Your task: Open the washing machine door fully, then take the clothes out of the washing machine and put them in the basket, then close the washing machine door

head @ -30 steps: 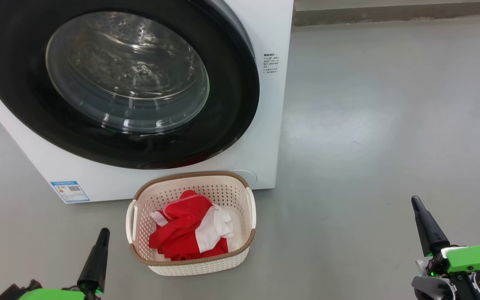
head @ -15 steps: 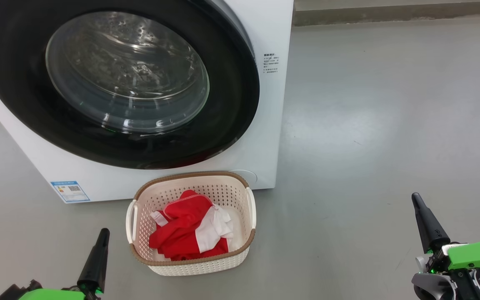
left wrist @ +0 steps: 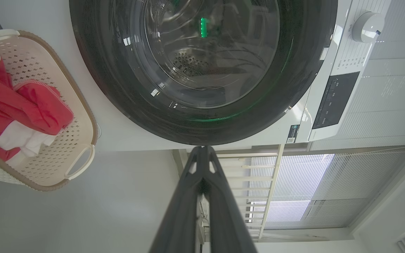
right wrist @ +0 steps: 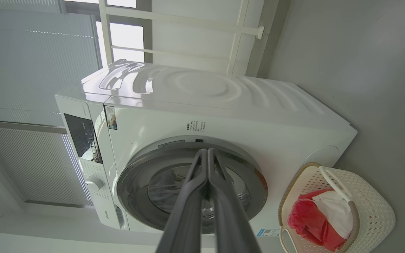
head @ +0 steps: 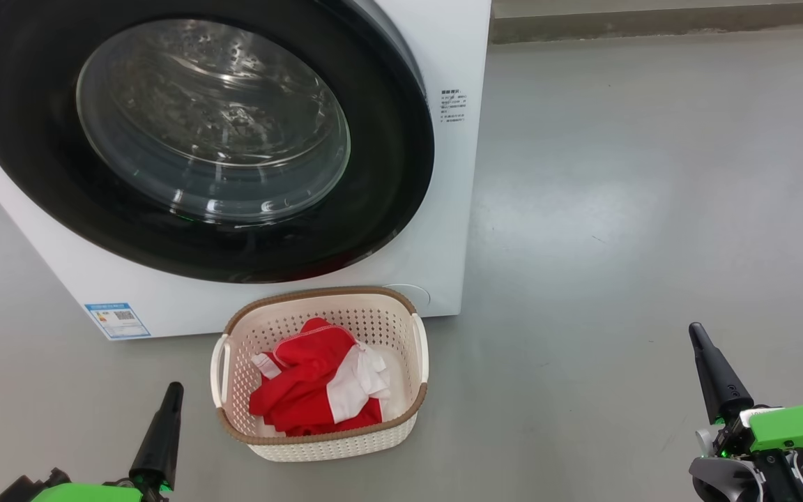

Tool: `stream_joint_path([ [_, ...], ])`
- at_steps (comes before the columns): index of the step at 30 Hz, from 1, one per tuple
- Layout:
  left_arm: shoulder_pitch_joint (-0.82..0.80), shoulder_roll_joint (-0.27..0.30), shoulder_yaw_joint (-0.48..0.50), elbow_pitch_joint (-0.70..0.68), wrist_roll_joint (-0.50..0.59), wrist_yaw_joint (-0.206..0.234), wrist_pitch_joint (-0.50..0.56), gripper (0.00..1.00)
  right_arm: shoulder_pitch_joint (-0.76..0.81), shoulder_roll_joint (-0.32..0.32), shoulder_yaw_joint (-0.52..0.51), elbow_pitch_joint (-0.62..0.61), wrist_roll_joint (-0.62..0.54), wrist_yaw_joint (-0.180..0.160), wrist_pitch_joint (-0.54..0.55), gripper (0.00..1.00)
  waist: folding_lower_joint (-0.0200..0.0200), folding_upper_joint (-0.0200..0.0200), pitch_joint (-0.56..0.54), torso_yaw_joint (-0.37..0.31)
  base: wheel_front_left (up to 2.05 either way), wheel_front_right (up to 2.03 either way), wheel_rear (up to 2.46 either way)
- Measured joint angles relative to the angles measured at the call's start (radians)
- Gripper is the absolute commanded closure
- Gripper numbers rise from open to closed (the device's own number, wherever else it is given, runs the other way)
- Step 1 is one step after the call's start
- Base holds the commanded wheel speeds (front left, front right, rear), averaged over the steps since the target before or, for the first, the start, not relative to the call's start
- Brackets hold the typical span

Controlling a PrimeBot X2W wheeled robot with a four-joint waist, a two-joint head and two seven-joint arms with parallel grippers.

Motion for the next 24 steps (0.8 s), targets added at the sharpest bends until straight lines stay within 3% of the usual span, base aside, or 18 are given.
stream_joint_path([
  [24,0.000,0.000,0.000,0.000,0.000,0.000,0.000,1.00,0.000,0.001,-0.002,0.000,-0.001,0.000,0.001,1.00,0.0000,0.0000,0.000,0.000,0.00,0.00,0.00],
])
